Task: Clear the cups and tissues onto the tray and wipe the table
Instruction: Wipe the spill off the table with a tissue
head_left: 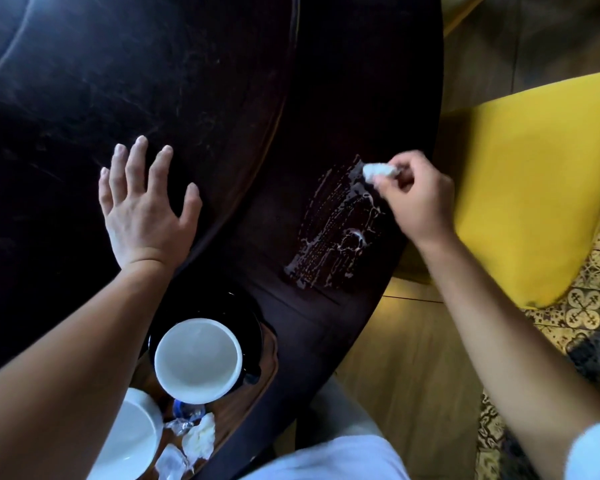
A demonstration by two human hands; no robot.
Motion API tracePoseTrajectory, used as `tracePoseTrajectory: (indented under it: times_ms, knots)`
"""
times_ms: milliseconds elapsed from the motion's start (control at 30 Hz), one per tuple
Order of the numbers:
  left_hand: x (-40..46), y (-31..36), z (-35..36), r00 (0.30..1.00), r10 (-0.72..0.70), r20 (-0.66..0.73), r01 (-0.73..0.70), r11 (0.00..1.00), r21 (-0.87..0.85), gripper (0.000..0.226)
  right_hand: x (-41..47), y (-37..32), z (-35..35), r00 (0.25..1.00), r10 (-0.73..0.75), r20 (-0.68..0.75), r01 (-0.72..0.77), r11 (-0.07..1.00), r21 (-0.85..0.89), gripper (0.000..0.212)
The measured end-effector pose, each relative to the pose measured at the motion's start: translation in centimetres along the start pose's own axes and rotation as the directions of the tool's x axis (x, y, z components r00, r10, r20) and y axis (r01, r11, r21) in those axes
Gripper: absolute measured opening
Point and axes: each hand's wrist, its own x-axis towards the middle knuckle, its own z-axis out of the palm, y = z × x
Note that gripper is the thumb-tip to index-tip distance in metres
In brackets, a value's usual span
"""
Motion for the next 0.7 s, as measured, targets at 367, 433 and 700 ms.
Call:
tracePoseTrajectory:
  times_ms: [367, 433, 700]
  knots:
    - [-0.1, -0.1, 0.2, 1.000, 0.007, -0.013, -0.007, 1.000, 0.003, 0.060, 7.7, 0.2, 2.5, 0.984, -0.163, 0.068, 0.176, 0.944, -0.279, 0.021]
    - [-0.1, 0.0, 0.2, 1.000, 0.011, -0.016, -0.011, 1.000, 0.003, 0.059, 7.4, 0.5, 2.6, 0.978, -0.168, 0.128, 0.193, 0.955, -0.226, 0.018]
    - [0.0, -0.1, 0.3, 1.000, 0.009, -0.010, -0.009, 1.000, 0.003, 0.061, -2.9, 1.6, 3.3, 0.967, -0.224, 0.122, 0.236, 0.967, -0.096, 0.015]
